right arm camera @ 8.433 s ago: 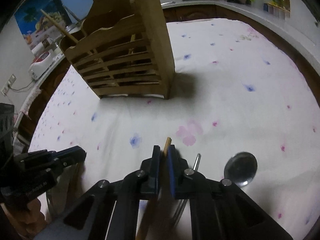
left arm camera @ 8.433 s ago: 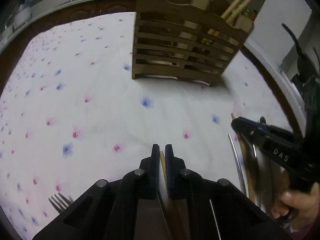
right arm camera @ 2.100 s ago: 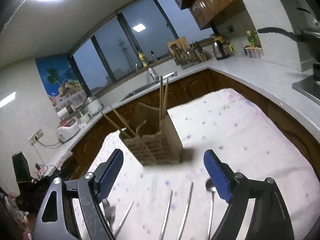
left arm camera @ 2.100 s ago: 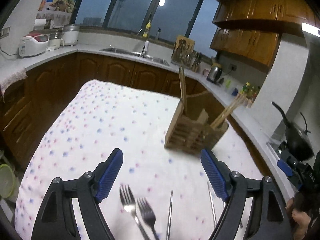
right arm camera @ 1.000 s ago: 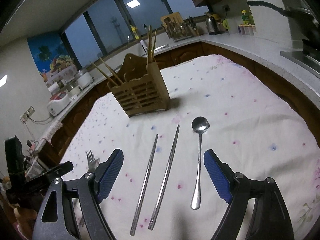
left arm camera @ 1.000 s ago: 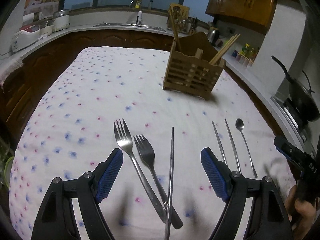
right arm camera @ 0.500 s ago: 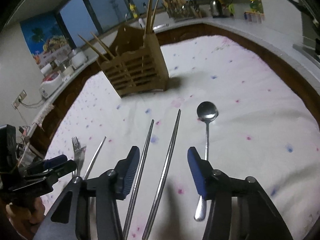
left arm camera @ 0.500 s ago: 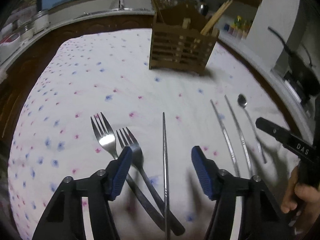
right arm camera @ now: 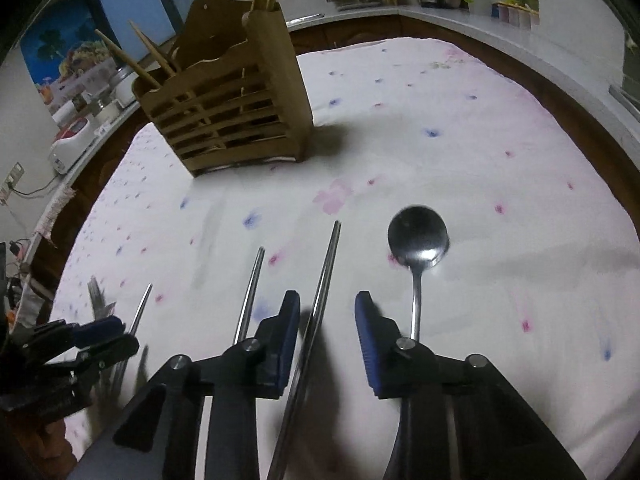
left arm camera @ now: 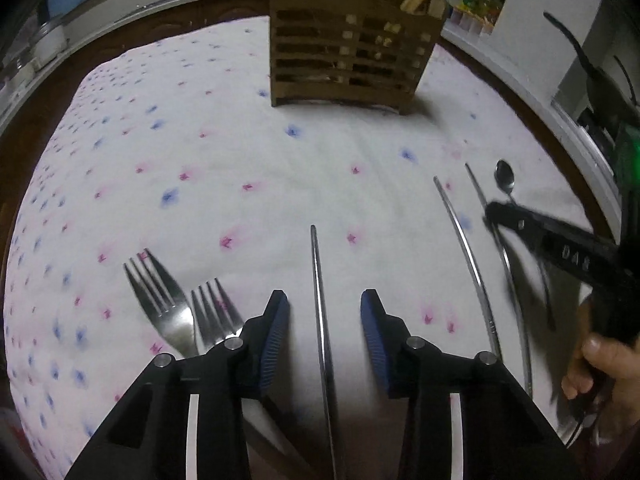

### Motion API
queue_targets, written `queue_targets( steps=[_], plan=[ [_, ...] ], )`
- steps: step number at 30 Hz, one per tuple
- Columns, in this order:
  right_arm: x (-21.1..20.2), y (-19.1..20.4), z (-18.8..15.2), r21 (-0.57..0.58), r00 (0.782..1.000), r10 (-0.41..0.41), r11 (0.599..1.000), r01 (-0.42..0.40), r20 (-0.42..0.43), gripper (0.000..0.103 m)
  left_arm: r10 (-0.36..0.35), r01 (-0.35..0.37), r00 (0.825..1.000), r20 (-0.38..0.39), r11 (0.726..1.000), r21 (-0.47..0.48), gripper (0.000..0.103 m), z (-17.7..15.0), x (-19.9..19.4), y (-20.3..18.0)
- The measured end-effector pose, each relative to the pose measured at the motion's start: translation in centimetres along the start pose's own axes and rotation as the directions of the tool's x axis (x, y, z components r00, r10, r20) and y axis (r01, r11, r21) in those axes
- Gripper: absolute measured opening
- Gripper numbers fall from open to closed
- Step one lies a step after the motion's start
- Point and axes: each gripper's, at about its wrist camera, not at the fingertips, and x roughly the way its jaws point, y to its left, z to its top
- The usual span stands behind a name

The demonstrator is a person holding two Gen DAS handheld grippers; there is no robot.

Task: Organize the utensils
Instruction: 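Lower left tool onto a silver chopstick while right tool lowers onto another, then close left tool on the silver chopstick while right tool closes on its silver chopstick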

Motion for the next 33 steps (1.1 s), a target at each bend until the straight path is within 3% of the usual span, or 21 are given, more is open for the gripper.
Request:
queue_targets(
  steps=[2, 4, 5, 7, 10, 12, 19, 26, 30, 33],
  plan=[
    [0.4, 0.2, 0.4, -0.018, 1.000, -0.014, 1.000, 0.014, -0.001, 0.027, 0.016, -0.016, 1.000, 0.002, 1.000, 0.018, 0.037, 0.2, 0.3, -0.3],
    [0.8, 0.5, 0.6, -0.047, 0.999, -0.039, 0.998, 0.039, 0.000, 0.017, 0.026, -0.026, 1.000, 0.001, 0.999, 0.026, 0.035, 0.5, 0.7, -0.7],
    [0.8, 0.5, 0.7, -0.050, 0.999, -0.034, 0.998, 0.034, -0.002, 0.010, 0.030, -0.030, 1.000, 0.003, 0.999, 0.029, 0.028, 0.6, 0.9, -0.9],
    [0.6, 0.4, 0.5, -0.061, 1.000, -0.017, 0.998, 0.016, -0.009, 0.008, 0.035, -0.036, 0.999, 0.010, 0.999, 0.038, 0.014, 0.8, 1.2, -1.2],
    [0.1, 0.3, 0.0, -0.083, 1.000, -0.001, 0.997, -0.001, -0.025, 0.007, -0.034, 0.034, 0.999, -0.009, 0.999, -0.002, 0.006, 1.1, 1.5, -1.2],
    [-0.1, 0.2, -0.3, -0.097, 0.999, 0.003, 0.995, -0.007, -0.037, 0.007, -0.073, 0.073, 0.997, -0.022, 0.997, -0.023, 0.006, 1.2, 1.8, -1.3],
    [0.2, 0.5, 0.3, -0.103, 0.997, 0.007, 0.995, -0.014, -0.075, 0.010, -0.018, 0.019, 0.998, -0.052, 1.000, 0.020, 0.013, 1.9, 2.0, -1.5],
    [0.4, 0.9, 0.0, -0.118, 0.998, -0.011, 0.993, 0.004, -0.055, 0.009, 0.015, -0.010, 0.999, -0.050, 0.996, 0.083, 0.013, 2.3, 2.1, -3.1],
    [0.2, 0.9, -0.2, -0.114, 0.999, -0.009, 0.993, 0.004, -0.039, 0.007, 0.017, -0.015, 0.999, -0.029, 0.996, 0.090, 0.004, 2.0, 2.0, -3.3],
    [-0.2, 0.6, -0.1, -0.083, 0.998, 0.036, 0.996, -0.040, -0.047, 0.005, -0.025, 0.026, 0.999, -0.031, 0.999, 0.040, 0.003, 1.9, 1.7, -2.6]
  ],
)
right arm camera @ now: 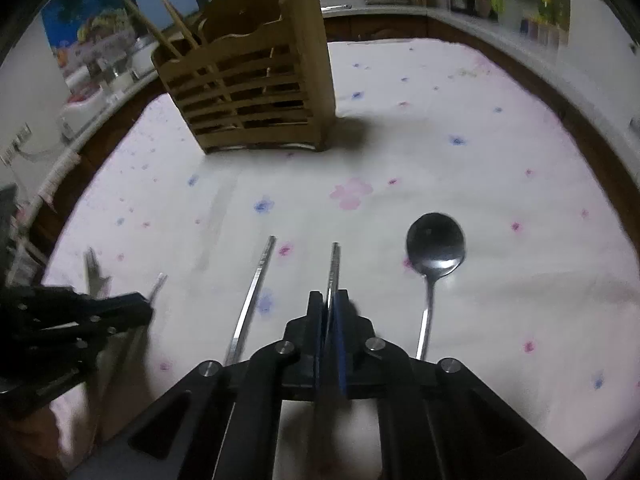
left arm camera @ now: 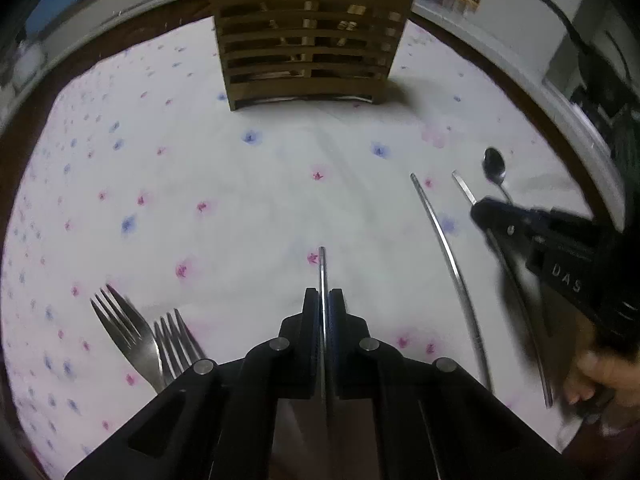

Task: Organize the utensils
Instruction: 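Close left tool on the silver chopstick while right tool closes on its silver chopstick, then lift both silver chopsticks upright, carry them over the wooden holder and lower in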

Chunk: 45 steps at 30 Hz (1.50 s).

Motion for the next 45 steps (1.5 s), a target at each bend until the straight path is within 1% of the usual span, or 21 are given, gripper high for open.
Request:
queue_targets(
  steps=[3, 6, 8, 10, 12, 17, 22, 25, 27, 30, 34, 36, 40, 45],
  plan=[
    [-1.4, 0.2, 0.0, 0.000, 1.000, 0.013, 1.000, -0.013, 0.027, 0.005, -0.018, 0.020, 0.999, 0.047, 0.999, -0.036, 0.003, -0.3, -1.4, 0.7],
    [-3.2, 0.4, 0.1, 0.005, 0.997, 0.046, 0.999, -0.047, 0.059, 0.005, -0.041, 0.047, 0.994, 0.098, 0.997, -0.066, 0.003, -0.7, -3.4, 1.3],
    [-4.2, 0.7, 0.1, 0.002, 0.995, 0.051, 0.999, -0.051, 0.082, 0.005, -0.057, 0.066, 0.990, 0.129, 0.995, -0.071, 0.003, -1.0, -4.7, 1.6],
    [-5.5, 0.9, 0.1, 0.002, 0.992, 0.075, 0.997, -0.076, 0.106, 0.005, -0.062, 0.073, 0.986, 0.156, 0.995, -0.067, 0.003, -1.4, -6.2, 1.9],
    [-6.8, 1.1, 0.1, 0.004, 0.988, 0.083, 0.996, -0.084, 0.132, 0.005, -0.082, 0.097, 0.980, 0.183, 0.993, -0.072, 0.003, -1.8, -7.5, 2.2],
    [-10.1, 1.4, 0.1, -0.001, 0.971, 0.103, 0.994, -0.105, 0.214, 0.005, -0.098, 0.123, 0.960, 0.263, 0.989, -0.079, 0.003, -3.4, -11.7, 2.4],
    [-13.6, 1.5, -0.1, 0.001, 0.948, 0.106, 0.994, -0.111, 0.300, 0.005, -0.123, 0.164, 0.927, 0.355, 0.983, -0.086, 0.003, -5.5, -16.0, 3.0],
    [-15.4, 1.5, -0.1, -0.001, 0.928, 0.108, 0.993, -0.116, 0.356, 0.005, -0.123, 0.179, 0.900, 0.419, 0.979, -0.096, 0.003, -7.0, -18.5, 3.5],
    [-16.4, 1.5, -0.1, -0.002, 0.915, 0.102, 0.994, -0.110, 0.389, 0.005, -0.121, 0.188, 0.878, 0.464, 0.977, -0.100, 0.003, -8.0, -20.1, 3.8],
    [-17.2, 1.6, -0.1, -0.004, 0.904, 0.100, 0.994, -0.108, 0.415, 0.005, -0.111, 0.189, 0.854, 0.508, 0.976, -0.106, 0.003, -9.3, -21.6, 4.0],
    [-17.6, 1.9, 0.0, -0.009, 0.896, 0.101, 0.994, -0.108, 0.432, 0.005, -0.096, 0.184, 0.836, 0.539, 0.976, -0.112, 0.003, -10.6, -22.6, 4.2],
    [-17.5, 1.9, 0.1, -0.011, 0.894, 0.103, 0.994, -0.110, 0.436, 0.005, -0.093, 0.185, 0.832, 0.546, 0.976, -0.117, 0.003, -11.1, -23.0, 4.4],
    [-17.6, 2.0, 0.1, -0.010, 0.889, 0.107, 0.993, -0.115, 0.446, 0.005, -0.089, 0.187, 0.827, 0.555, 0.975, -0.122, 0.003, -10.8, -22.8, 4.5],
    [-18.0, 2.0, 0.3, -0.006, 0.875, 0.109, 0.993, -0.121, 0.471, 0.005, -0.088, 0.190, 0.822, 0.563, 0.974, -0.125, 0.003, -10.1, -22.6, 4.9]
  ],
)
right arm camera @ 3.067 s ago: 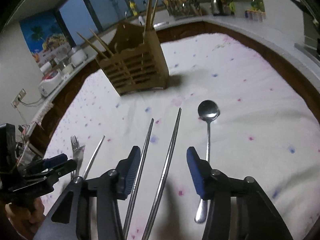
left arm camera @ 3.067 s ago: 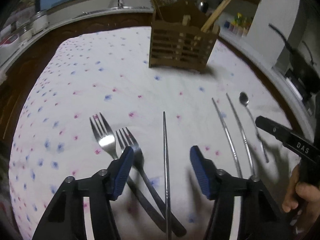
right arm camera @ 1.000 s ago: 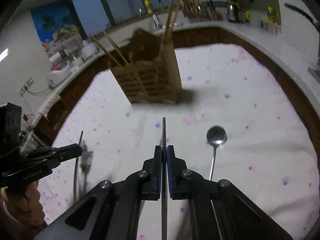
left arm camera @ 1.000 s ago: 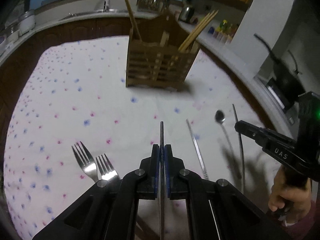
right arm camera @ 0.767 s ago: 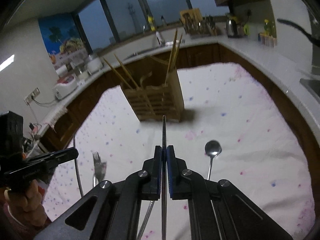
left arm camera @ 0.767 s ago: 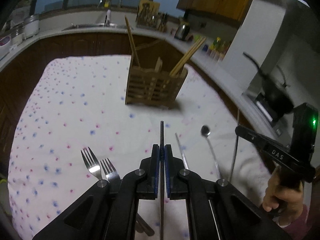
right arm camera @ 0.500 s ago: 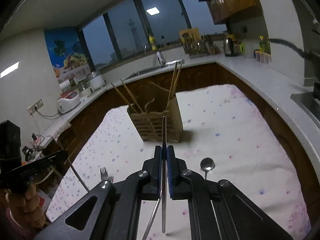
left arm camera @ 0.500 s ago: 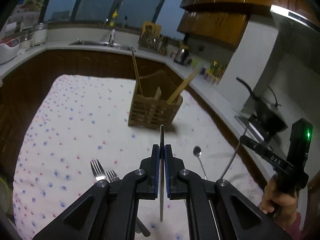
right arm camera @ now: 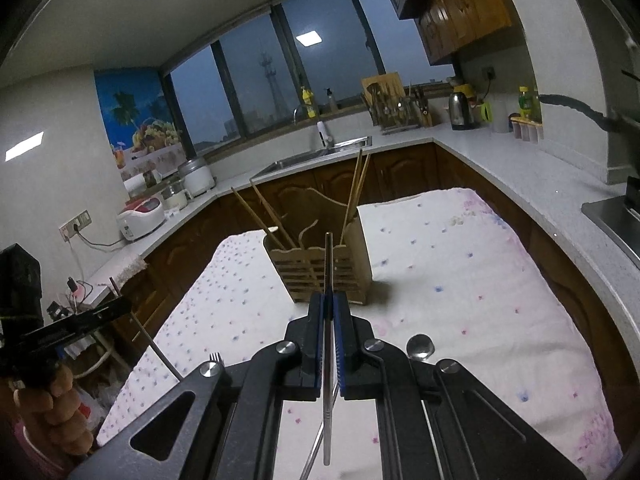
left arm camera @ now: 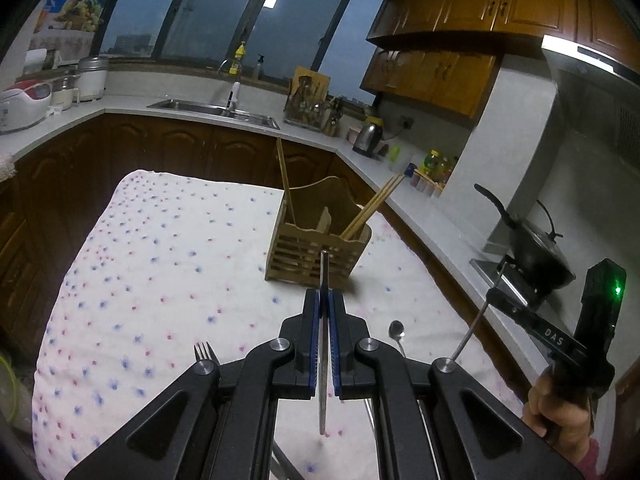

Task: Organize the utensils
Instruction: 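Lift both silver chopsticks upright, carry them over the wooden holder and lower in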

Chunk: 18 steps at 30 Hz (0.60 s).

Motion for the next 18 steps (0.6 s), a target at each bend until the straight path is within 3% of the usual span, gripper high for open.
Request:
queue_targets(
  steps=[18],
  plan=[
    [1.9, 0.1, 3.3, 0.018, 0.997, 0.015, 1.000, -0.017, 0.075, 0.005, -0.004, 0.004, 1.000, 0.025, 1.000, -0.013, 0.003, 3.4, 3.7, 0.8]
  ],
)
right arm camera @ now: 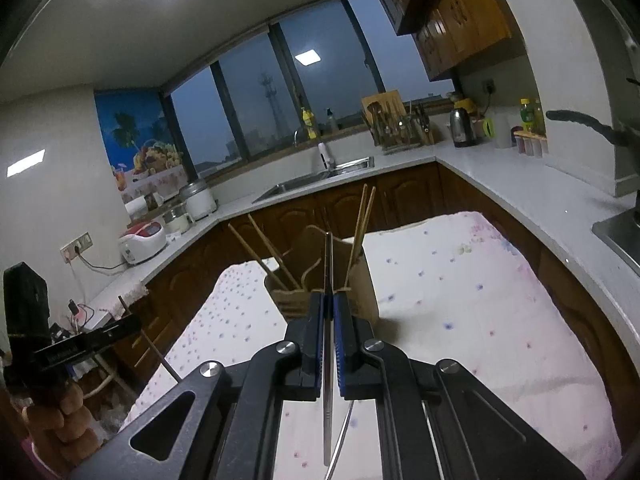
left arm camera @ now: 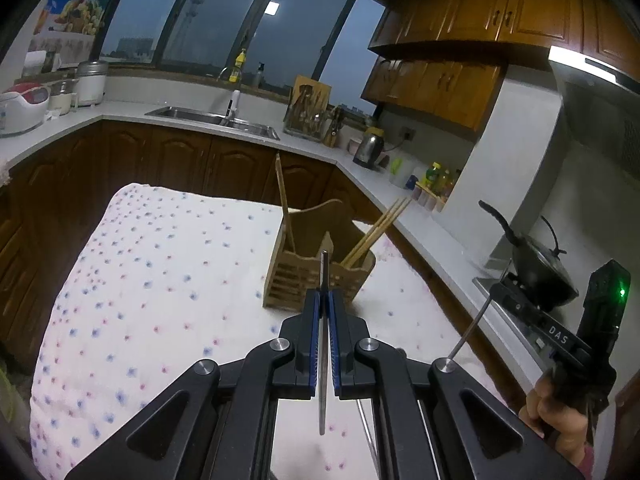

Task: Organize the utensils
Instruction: 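Lift both silver chopsticks upright, carry them over the wooden holder and lower in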

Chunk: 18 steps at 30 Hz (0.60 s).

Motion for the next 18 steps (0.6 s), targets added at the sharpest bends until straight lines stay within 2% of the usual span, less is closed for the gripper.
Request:
queue_targets(
  steps=[18],
  plan=[
    [2.8, -0.3, 3.1, 0.009, 0.998, 0.029, 1.000, -0.029, 0.062, 0.005, 0.005, -0.004, 0.998, 0.056, 1.000, -0.003, 0.003, 2.5, 3.4, 0.6]
  ],
)
